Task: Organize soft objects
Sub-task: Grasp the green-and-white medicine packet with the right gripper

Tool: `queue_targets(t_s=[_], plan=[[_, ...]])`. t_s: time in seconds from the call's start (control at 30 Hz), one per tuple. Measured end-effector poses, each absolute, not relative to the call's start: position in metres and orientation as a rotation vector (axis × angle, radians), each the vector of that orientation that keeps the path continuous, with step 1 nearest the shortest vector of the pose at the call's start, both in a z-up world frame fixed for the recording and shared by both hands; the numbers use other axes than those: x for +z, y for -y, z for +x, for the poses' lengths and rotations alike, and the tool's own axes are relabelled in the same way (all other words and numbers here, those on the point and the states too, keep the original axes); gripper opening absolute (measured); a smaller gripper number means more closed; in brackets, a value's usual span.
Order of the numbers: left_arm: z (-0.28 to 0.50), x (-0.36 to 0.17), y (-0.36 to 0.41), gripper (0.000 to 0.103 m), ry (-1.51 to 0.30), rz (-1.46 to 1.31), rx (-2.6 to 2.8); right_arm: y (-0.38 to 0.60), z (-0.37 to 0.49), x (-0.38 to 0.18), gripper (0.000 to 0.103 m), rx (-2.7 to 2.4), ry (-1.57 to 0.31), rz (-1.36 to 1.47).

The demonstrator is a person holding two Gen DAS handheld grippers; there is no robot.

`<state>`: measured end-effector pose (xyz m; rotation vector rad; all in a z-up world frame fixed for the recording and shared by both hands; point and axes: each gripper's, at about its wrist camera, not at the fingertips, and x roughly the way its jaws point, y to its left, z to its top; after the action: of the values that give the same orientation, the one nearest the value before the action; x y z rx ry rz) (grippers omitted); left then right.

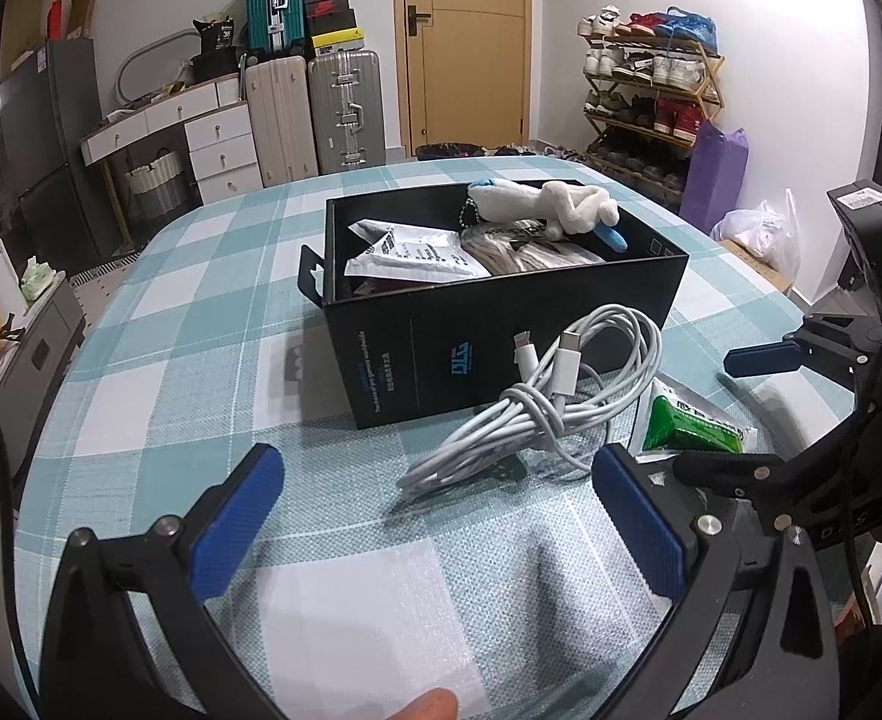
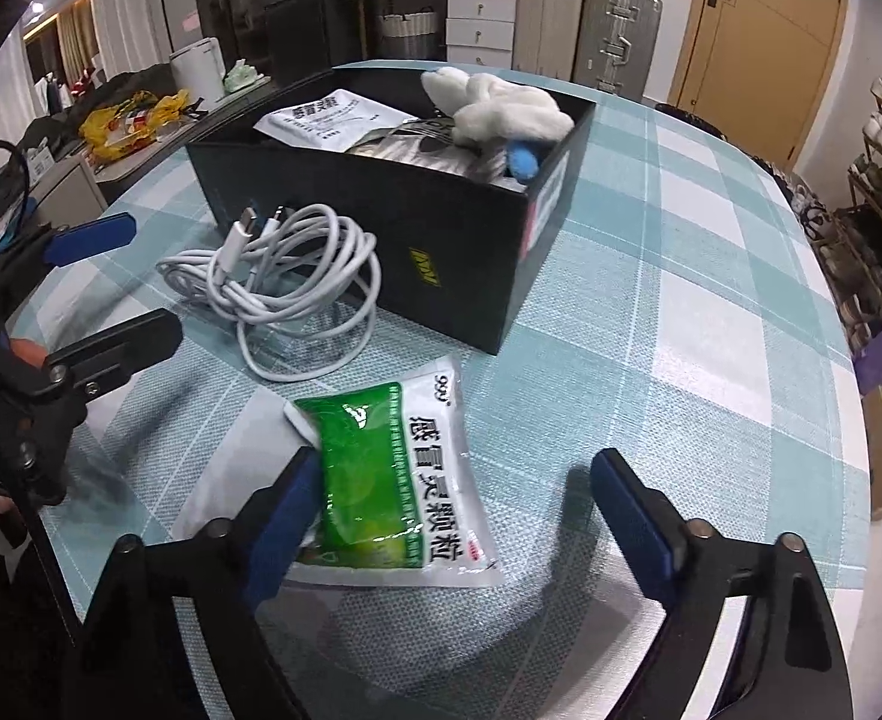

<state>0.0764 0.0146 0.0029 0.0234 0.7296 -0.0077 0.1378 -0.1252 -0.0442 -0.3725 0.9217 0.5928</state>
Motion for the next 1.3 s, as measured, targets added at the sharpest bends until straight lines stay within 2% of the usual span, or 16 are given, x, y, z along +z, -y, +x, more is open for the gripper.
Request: queue_targets(t_s=[0.13,0.27,0.47,0.6,0.83,0.9,1.03,1.1,1.3], plan=[[0.077,0.001,-0.014,0.103,-0.74,0.023,-0.016,0.124,0.135,-0.044,0.084,0.609,-0.909,-0.385],[0.081,0.0,-0.013,0.103,-0.757,0.023,-0.026,0.123,0.131,-0.043,0.074,0.634,-0.895,-0.386],[0.087,-0.001,-0.012,0.103,-0.78,-0.011,-0.039,0.12,0.127,-0.041,0.052,0.671,-0.875,-0.393],[0.091,-0.002,-0.009,0.103,-0.798,-0.004,-0.044,0.122,0.127,-0.041,0.048,0.684,-0.862,-0.396],[0.103,-0.005,0.002,0.101,-0.824,0.054,-0.052,0.127,0.131,-0.041,0.048,0.677,-0.868,-0.378],[0.105,-0.006,0.007,0.098,-0.828,0.078,-0.057,0.128,0.132,-0.041,0.048,0.674,-0.868,-0.376],[0.111,-0.01,0.013,0.086,-0.854,0.116,-0.053,0.13,0.133,-0.041,0.048,0.67,-0.868,-0.37],[0.112,-0.01,0.013,0.084,-0.855,0.105,-0.062,0.131,0.133,-0.04,0.048,0.669,-0.867,-0.369],[0.11,-0.007,0.015,0.062,-0.843,0.101,-0.099,0.132,0.133,-0.04,0.048,0.667,-0.867,-0.365]])
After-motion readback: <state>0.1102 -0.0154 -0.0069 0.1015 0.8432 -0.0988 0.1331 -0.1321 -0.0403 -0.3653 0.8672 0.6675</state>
